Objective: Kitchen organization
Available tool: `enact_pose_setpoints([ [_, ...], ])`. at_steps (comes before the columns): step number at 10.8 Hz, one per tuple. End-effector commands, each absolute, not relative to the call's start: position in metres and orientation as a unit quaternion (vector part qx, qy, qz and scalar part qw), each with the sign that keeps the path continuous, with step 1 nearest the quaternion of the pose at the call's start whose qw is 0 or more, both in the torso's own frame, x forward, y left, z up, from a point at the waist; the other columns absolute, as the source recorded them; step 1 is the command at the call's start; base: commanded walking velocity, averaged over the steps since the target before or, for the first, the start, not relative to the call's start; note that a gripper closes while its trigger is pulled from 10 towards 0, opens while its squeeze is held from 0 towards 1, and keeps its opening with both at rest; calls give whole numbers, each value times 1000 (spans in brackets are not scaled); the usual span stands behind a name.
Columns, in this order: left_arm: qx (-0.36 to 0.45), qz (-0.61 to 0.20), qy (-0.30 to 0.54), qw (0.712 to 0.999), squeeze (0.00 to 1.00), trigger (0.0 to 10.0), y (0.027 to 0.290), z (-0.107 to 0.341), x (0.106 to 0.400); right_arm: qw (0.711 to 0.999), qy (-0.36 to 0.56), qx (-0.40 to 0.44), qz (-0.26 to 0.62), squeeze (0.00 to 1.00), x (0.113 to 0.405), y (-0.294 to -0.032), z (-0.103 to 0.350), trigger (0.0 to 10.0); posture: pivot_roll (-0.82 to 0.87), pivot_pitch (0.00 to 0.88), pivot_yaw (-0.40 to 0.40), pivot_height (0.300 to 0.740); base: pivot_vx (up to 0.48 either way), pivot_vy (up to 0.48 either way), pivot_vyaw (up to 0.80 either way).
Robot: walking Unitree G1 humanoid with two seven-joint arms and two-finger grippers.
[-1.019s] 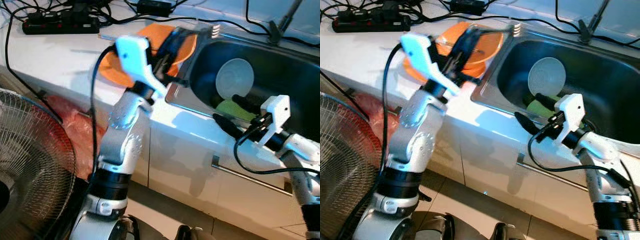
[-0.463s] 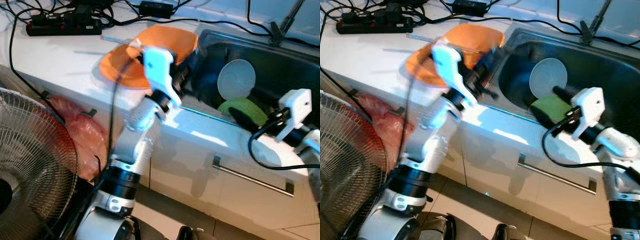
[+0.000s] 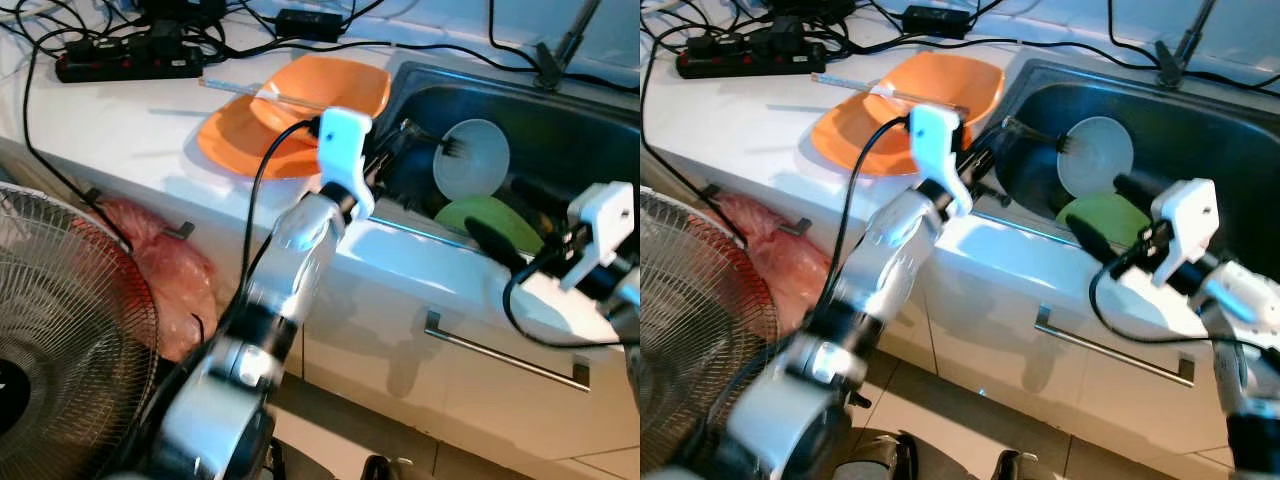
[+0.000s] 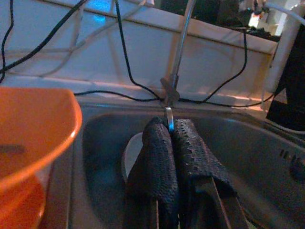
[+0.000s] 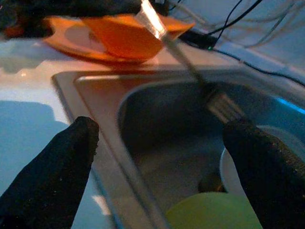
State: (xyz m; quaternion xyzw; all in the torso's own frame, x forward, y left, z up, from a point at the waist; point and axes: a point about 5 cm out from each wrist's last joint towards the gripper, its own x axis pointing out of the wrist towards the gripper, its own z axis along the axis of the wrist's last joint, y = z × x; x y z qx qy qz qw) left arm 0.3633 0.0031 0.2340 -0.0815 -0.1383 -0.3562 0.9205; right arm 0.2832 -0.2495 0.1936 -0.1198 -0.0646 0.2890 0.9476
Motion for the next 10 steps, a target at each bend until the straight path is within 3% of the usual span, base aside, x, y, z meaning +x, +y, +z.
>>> enact_pose_setpoints([
  [1,-104,-379,-148,907,0,10000,-19,244,360,948,-72,-126,282,0,279,-253,200,10000,-55,156,20,740,0,0,0],
  [9,-124,-413,-81,899,0,10000,-50,229,364,954,-63,-124,265,0,263,-256,198,10000,-114,180,51,740,0,0,0],
  [10,-119,-420,-75,896,125,10000,-54,227,362,955,-63,-123,263,0,262,-256,198,10000,-117,182,53,740,0,0,0],
])
